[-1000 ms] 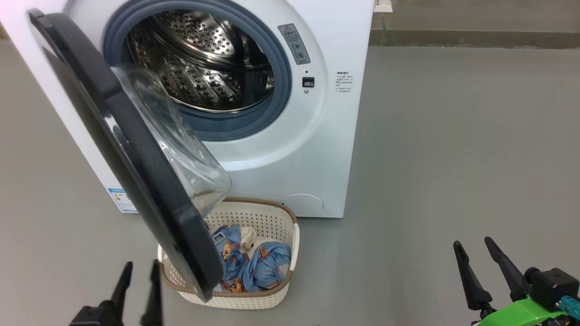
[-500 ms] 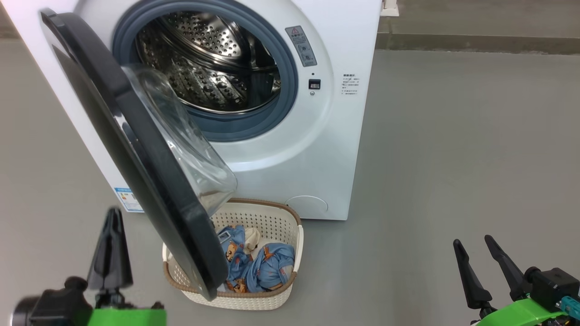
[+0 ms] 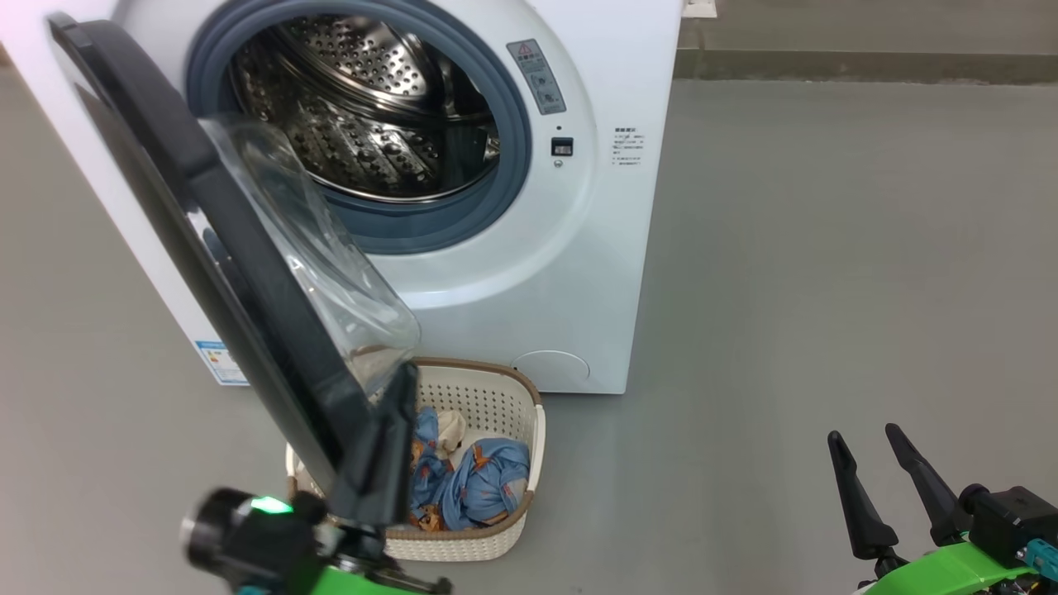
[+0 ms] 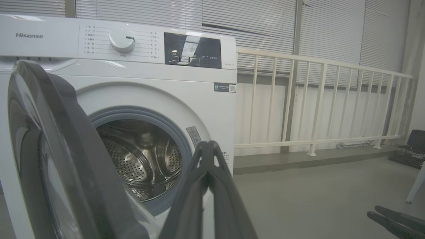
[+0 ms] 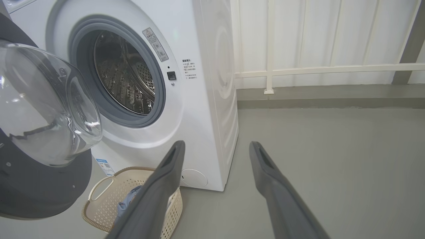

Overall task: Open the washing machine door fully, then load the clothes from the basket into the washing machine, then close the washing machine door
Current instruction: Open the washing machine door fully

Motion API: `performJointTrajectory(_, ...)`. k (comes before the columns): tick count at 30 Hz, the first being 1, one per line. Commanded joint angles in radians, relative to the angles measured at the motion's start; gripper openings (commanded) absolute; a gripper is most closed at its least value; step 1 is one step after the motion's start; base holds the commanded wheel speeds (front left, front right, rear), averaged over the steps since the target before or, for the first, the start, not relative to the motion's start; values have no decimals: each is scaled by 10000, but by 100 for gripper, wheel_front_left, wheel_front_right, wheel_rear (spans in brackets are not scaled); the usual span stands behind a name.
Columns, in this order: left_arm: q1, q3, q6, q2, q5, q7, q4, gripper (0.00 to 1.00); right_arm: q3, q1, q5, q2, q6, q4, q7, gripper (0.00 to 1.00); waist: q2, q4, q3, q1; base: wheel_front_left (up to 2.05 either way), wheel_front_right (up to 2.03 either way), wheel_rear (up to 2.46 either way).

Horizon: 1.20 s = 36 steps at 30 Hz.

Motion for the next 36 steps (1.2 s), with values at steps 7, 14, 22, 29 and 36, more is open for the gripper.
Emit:
performJointTrajectory(7, -675, -433, 452, 17, -994, -356, 2014, 0, 190, -115, -158, -175, 56, -265, -122, 100, 0, -162, 96, -1, 0, 0, 0)
performJointTrajectory(14, -1124, -308, 458, 16, -1433, -811, 3667, 0, 200, -106, -171, -176, 56, -289, -122, 100, 0, -175, 92, -1, 0, 0, 0)
performJointTrajectory(22, -1550, -137, 405, 15, -1771, -1207, 5025, 0, 201, -75, -192, -208, 56, -338, -122, 100, 0, -121, 51, -1, 0, 0, 0)
performJointTrajectory(29, -1675, 36, 385, 15, -1882, -1372, 5536, 0, 167, -64, -197, -245, 56, -376, -122, 100, 0, 22, 20, -1, 0, 0, 0)
performJointTrajectory(36, -1628, 281, 397, 84, -1902, -1440, 5731, 0, 198, -38, -235, -249, 56, -421, -122, 100, 0, 319, -6, -1, 0, 0, 0)
